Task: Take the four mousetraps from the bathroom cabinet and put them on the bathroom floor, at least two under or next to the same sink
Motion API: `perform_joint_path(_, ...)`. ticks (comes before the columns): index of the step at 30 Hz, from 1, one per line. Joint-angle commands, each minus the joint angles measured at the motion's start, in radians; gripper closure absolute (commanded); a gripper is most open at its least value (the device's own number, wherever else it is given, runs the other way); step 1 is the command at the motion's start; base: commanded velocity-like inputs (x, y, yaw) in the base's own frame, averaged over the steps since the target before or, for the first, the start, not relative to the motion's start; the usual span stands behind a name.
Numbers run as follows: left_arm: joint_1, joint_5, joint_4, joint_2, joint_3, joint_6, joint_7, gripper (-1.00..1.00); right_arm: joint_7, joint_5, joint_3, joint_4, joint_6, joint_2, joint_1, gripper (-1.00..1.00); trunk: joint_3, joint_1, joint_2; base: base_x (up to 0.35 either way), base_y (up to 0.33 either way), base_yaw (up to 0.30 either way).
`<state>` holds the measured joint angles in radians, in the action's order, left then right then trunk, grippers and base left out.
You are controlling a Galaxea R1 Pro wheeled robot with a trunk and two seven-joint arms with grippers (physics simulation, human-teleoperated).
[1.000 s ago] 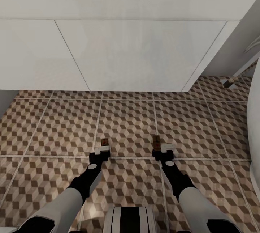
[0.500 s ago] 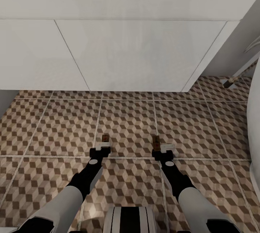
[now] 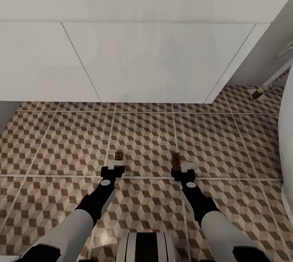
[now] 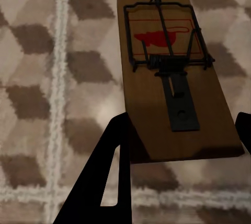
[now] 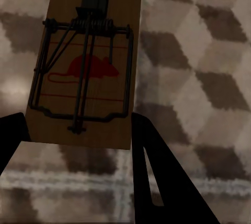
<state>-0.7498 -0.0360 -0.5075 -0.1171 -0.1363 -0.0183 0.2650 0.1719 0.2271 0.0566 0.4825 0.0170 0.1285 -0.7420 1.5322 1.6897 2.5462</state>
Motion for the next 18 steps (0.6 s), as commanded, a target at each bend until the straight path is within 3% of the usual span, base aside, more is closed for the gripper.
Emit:
perform_joint_path(1, -0.001, -0.003, 0.002, 0.000, -0.005, -0.001, 0.011, 1.00, -0.003, 0.006, 0.006, -0.007, 0.004, 0.001, 0.000, 1.00, 0.001, 0.000, 0.000, 0.000, 0.000, 0.000)
perform_joint_path(18, -0.001, 0.009, 0.002, 0.001, -0.001, 0.008, 0.011, 1.00, -0.003, 0.005, 0.006, -0.024, 0.009, 0.000, 0.000, 1.00, 0.001, 0.000, 0.000, 0.000, 0.000, 0.000)
